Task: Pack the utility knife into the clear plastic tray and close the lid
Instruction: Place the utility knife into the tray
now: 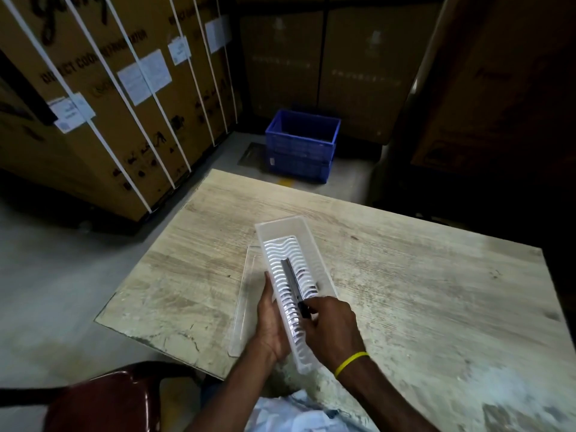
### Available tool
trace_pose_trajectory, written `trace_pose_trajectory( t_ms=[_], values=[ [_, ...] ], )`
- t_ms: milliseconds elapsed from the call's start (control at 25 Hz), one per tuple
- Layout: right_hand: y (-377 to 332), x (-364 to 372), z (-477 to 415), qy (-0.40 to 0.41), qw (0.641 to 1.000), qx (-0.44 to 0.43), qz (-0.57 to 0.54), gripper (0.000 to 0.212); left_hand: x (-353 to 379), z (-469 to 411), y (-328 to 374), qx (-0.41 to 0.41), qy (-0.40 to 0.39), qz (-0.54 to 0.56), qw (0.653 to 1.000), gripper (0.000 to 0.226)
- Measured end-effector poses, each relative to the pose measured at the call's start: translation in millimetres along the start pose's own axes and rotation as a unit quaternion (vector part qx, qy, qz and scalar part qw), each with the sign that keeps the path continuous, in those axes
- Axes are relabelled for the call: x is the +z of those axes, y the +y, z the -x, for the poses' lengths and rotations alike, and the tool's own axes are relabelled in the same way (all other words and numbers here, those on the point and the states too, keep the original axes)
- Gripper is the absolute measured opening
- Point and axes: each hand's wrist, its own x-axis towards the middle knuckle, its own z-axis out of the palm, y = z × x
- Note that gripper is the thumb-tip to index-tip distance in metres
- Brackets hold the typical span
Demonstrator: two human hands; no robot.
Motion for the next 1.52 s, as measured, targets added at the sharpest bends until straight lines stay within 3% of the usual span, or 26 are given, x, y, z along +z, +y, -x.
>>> trace_pose_trajectory(
  t_ms=[440, 600, 760, 840, 920, 1000, 1080, 1160, 1240, 1400, 1520],
  values=[
    [-1.0, 0.7, -4.6, -0.006, 0.997, -0.031, 0.069, 0.009, 4.2, -1.5, 5.1, 0.017, -0.013, -0.014, 1.0, 0.086],
    [-3.7, -11.6, -6.2, 0.134, 0.985, -0.083, -0.063, 0.015, 7.8, 3.5, 17.8, 0.039, -0.032, -0.012, 0.999, 0.084],
    [7.9, -25.3, -15.4, 0.25, 0.953, -0.034, -0.167, 0.005, -11.4, 5.0, 48.2, 0.096, -0.049, 0.017, 0.994, 0.075],
    [30.0, -7.2, -20.7, 0.201, 0.973, -0.046, -0.108, 0.011, -21.0, 8.1, 66.2, 0.135, -0.056, 0.02, 0.989, 0.073],
    [50.4, 22.5, -22.7, 0.02, 0.997, -0.074, -0.024, 0.019, -26.6, 12.7, 83.0, 0.17, -0.045, 0.008, 0.984, 0.071],
    [60.3, 53.0, -22.2, -0.206, 0.97, -0.101, 0.077, 0.042, -34.2, 15.3, 94.6, 0.19, -0.034, -0.001, 0.981, 0.072],
    [62.5, 77.9, -21.0, -0.33, 0.915, -0.136, 0.187, 0.061, -44.1, 17.8, 101.9, 0.197, -0.027, 0.009, 0.98, 0.073],
    [63.5, 90.6, -19.6, -0.337, 0.9, -0.149, 0.234, 0.063, -49.1, 22.2, 105.0, 0.2, -0.01, 0.01, 0.98, 0.075],
    [72.5, 90.4, -19.4, -0.297, 0.927, -0.115, 0.197, 0.058, -53.3, 25.6, 103.9, 0.204, 0.007, 0.006, 0.979, 0.079],
    [132.9, 66.6, -19.1, -0.136, 0.985, 0.001, 0.109, 0.056, -55.9, 25.8, 95.3, 0.196, 0.021, -0.005, 0.98, 0.073],
    [181.1, 29.3, -11.0, -0.082, 0.98, 0.118, 0.139, 0.051, -48.7, 18.6, 86.0, 0.175, 0.018, -0.01, 0.984, 0.071]
  ],
)
